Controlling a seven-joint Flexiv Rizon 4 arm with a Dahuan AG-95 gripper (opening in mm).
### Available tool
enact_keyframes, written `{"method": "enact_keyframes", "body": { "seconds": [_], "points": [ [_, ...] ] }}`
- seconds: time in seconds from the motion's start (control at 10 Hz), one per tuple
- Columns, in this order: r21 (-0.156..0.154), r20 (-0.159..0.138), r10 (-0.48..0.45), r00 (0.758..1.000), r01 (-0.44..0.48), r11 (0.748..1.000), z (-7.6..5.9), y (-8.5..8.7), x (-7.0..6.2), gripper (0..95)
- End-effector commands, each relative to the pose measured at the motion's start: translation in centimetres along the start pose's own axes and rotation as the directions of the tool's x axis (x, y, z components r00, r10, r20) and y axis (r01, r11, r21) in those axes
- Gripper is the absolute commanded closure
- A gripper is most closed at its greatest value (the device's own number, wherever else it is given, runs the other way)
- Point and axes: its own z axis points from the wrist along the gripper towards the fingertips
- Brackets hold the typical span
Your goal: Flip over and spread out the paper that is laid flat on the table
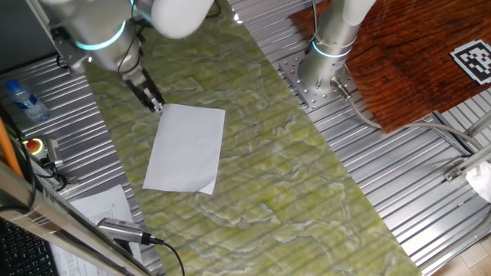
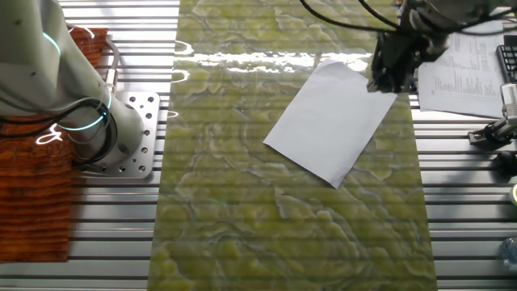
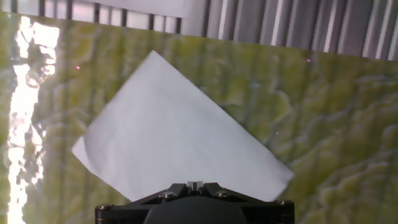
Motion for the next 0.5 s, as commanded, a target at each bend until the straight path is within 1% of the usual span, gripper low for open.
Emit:
{"method": "enact_keyframes", "body": {
  "seconds": [0.1, 0.2, 0.3, 0.4, 0.5],
  "points": [
    [0.014, -0.004, -0.056, 0.998, 0.056, 0.998, 0.4, 0.8, -0.2, 95.0],
    [0.015, -0.009, -0.018, 1.0, 0.018, 1.0, 0.0, 2.9, -0.8, 95.0],
    [0.014, -0.014, 0.041, 0.999, -0.041, 0.999, -0.2, 5.1, -1.3, 95.0],
    [0.004, -0.005, 0.087, 0.996, -0.087, 0.996, 0.3, 7.7, -1.3, 95.0],
    [0.011, -0.005, 0.109, 0.994, -0.109, 0.994, 1.3, 8.5, -1.4, 95.0]
  ]
}}
